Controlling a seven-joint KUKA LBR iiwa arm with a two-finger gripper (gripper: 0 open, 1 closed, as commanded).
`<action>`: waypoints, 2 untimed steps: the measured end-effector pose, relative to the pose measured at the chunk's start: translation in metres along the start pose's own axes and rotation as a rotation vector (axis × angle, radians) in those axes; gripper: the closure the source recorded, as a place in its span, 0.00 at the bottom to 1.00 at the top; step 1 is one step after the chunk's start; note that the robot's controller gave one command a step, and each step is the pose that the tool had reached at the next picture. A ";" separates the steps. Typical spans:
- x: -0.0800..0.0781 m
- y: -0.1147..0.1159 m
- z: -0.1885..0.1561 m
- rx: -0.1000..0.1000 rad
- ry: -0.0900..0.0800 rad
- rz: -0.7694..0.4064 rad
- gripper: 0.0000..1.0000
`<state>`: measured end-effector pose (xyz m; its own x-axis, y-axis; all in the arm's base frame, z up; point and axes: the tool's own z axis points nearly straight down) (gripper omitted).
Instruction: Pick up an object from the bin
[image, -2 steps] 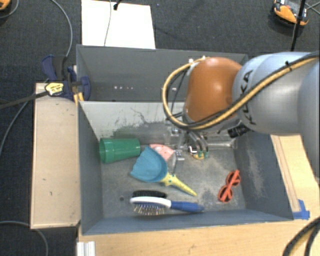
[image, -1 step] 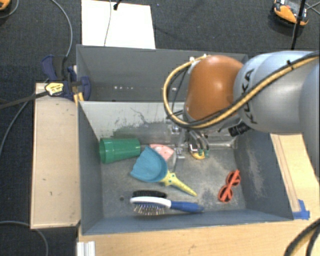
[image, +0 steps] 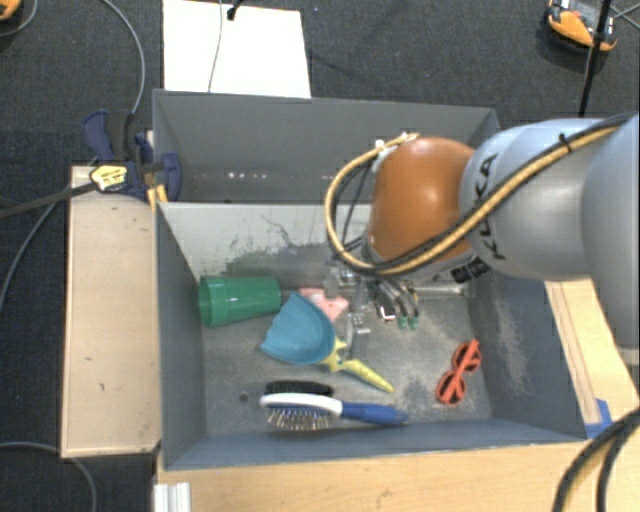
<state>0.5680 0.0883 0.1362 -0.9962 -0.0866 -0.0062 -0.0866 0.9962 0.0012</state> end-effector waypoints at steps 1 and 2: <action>0.019 0.007 0.041 0.000 0.001 0.045 0.00; 0.018 0.009 0.056 -0.002 -0.003 0.041 0.00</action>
Offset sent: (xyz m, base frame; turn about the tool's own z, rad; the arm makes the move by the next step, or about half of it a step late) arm -0.0193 0.0060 -0.0662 0.0252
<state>0.5501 0.0954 0.0797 -0.9989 -0.0456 -0.0087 -0.0456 0.9990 0.0034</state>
